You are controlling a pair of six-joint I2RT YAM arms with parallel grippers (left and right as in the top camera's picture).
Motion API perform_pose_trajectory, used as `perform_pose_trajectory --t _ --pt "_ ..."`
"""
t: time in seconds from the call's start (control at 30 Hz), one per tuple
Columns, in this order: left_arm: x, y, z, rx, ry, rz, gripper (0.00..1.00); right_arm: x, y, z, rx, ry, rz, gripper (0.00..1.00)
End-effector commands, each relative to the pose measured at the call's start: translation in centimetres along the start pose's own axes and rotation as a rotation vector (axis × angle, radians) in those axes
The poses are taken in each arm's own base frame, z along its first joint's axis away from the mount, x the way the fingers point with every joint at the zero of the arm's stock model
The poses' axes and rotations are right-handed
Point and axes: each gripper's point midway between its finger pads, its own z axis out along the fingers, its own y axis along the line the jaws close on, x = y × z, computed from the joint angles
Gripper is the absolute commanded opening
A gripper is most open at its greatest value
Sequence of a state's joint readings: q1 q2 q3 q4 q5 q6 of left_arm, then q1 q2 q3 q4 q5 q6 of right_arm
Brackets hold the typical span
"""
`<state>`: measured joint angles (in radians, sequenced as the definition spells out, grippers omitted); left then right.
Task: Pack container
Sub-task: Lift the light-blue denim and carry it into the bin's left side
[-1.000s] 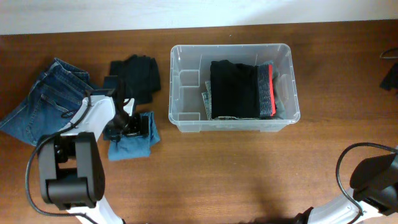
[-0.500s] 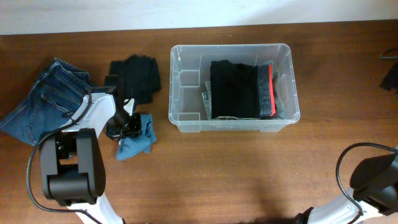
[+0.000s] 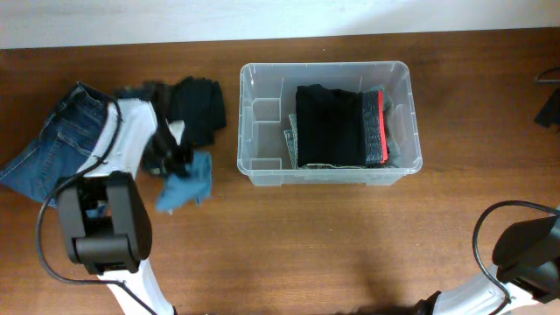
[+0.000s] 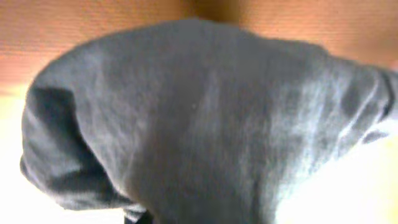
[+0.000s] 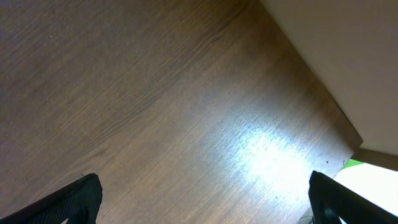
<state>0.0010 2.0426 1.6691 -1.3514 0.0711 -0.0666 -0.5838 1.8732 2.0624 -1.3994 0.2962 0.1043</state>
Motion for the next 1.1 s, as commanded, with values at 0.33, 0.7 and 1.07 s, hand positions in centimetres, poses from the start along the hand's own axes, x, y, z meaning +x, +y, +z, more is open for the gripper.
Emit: perform_pose_trajectory --t 0.33,0.7,1.07 --pt "-2.7 -9.3 -16.1 0.134 -0.372 0.042 0.00 -0.1 -0.2 -0.1 0.014 -0.006 0.008 0.98" --pt "-2.0 -19.0 -14.7 0.093 -0.444 0.165 0.00 -0.1 -0.2 -0.1 0.014 -0.006 0.008 0.98" --pt "-2.1 -22.6 -7.6 0.016 -0.308 0.227 0.01 -0.1 -0.2 -0.1 0.014 -0.006 0.008 0.99"
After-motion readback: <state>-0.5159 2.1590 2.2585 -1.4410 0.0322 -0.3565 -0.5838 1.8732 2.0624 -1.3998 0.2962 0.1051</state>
